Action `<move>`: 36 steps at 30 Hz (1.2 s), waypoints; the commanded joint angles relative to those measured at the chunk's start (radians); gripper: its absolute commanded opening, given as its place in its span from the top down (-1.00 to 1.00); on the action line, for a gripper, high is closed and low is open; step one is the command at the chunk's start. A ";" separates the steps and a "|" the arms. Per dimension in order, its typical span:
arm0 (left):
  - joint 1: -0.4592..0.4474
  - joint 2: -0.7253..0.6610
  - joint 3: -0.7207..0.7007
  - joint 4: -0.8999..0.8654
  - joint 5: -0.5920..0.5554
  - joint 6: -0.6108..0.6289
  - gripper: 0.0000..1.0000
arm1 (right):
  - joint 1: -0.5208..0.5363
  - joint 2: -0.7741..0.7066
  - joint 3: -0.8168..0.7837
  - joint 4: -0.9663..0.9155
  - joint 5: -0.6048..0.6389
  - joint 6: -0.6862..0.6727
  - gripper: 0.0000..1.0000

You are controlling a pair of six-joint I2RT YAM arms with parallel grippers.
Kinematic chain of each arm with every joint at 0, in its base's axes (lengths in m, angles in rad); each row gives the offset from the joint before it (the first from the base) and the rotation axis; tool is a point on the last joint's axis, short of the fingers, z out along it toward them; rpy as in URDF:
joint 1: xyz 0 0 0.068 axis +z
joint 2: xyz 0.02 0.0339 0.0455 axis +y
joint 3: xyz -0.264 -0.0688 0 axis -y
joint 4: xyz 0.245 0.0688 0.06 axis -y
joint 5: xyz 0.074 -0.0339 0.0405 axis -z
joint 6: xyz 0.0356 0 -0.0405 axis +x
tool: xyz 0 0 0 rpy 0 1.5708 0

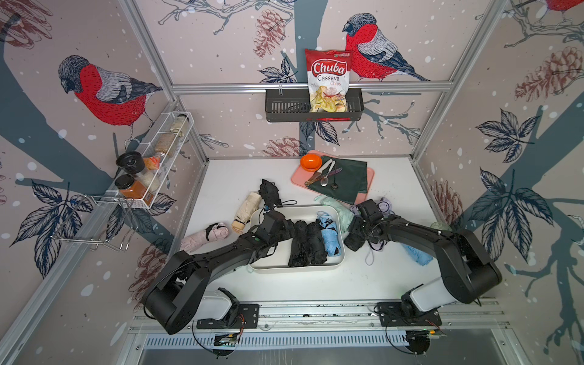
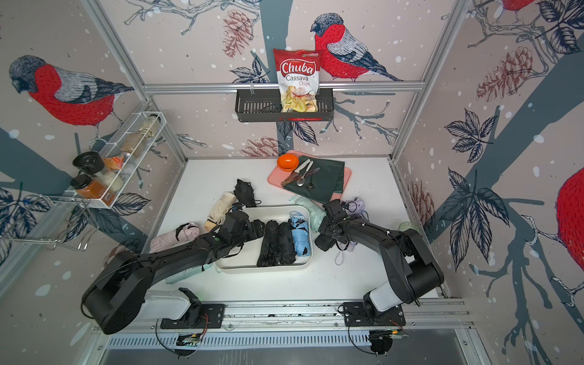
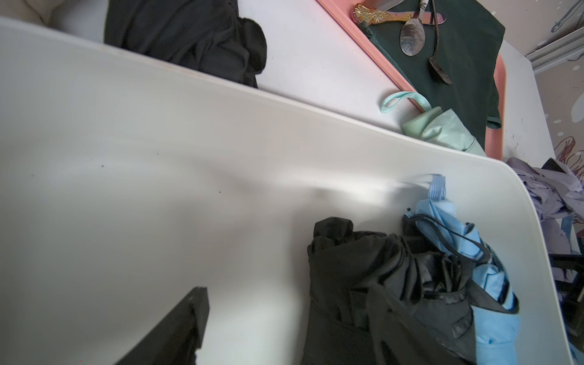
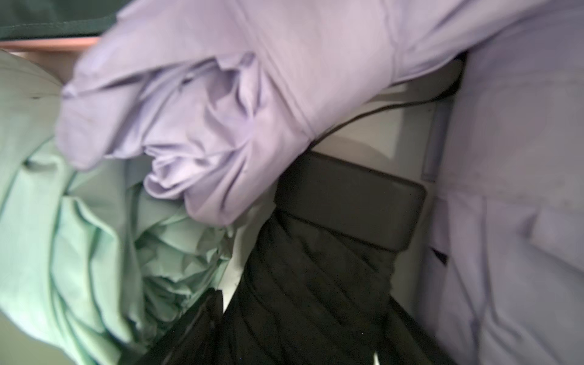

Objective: Put the umbrella into the storage box
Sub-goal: Pick up the umbrella from the center of the board.

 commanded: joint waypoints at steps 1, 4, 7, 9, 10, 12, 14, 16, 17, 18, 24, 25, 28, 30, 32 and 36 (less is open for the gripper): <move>-0.003 -0.005 0.006 -0.013 -0.016 0.008 -0.65 | 0.000 0.013 -0.021 -0.026 -0.058 0.015 -0.37; -0.003 -0.008 0.007 -0.018 -0.022 0.008 -0.65 | 0.001 -0.008 -0.020 -0.031 -0.054 0.014 -0.18; -0.002 -0.011 0.006 -0.019 -0.032 0.006 -0.66 | 0.004 -0.042 -0.017 -0.050 -0.042 0.012 -0.01; -0.002 -0.013 0.002 -0.017 -0.038 0.002 -0.66 | 0.008 -0.068 -0.011 -0.065 -0.031 0.015 0.05; -0.001 -0.014 0.000 -0.016 -0.041 0.000 -0.66 | 0.012 -0.082 -0.007 -0.074 -0.024 0.017 0.09; -0.001 -0.015 0.000 -0.016 -0.048 -0.003 -0.66 | 0.019 -0.109 0.003 -0.096 -0.007 0.023 0.13; -0.001 -0.019 -0.002 -0.018 -0.057 -0.007 -0.66 | 0.032 -0.138 0.019 -0.123 0.007 0.029 0.18; 0.001 -0.024 -0.002 -0.019 -0.065 -0.010 -0.67 | 0.049 -0.164 0.038 -0.152 0.026 0.036 0.22; 0.003 -0.027 -0.002 -0.020 -0.069 -0.012 -0.67 | 0.060 -0.176 0.051 -0.171 0.036 0.040 0.22; 0.003 -0.030 -0.004 -0.020 -0.071 -0.012 -0.67 | 0.071 -0.186 0.064 -0.188 0.049 0.044 0.23; 0.021 -0.058 -0.013 -0.017 -0.080 -0.016 -0.67 | 0.164 -0.245 0.171 -0.301 0.143 0.071 0.25; 0.024 -0.063 -0.013 -0.016 -0.079 -0.016 -0.67 | 0.182 -0.253 0.195 -0.316 0.154 0.073 0.25; 0.041 -0.080 -0.022 -0.013 -0.079 -0.021 -0.68 | 0.237 -0.258 0.259 -0.336 0.178 0.073 0.25; 0.060 -0.097 -0.030 -0.016 -0.079 -0.025 -0.68 | 0.270 -0.248 0.299 -0.330 0.178 0.067 0.25; 0.083 -0.122 -0.042 -0.020 -0.079 -0.029 -0.68 | 0.305 -0.220 0.341 -0.311 0.170 0.053 0.25; 0.117 -0.190 -0.054 -0.060 -0.124 -0.019 -0.69 | 0.370 -0.137 0.440 -0.278 0.148 0.017 0.25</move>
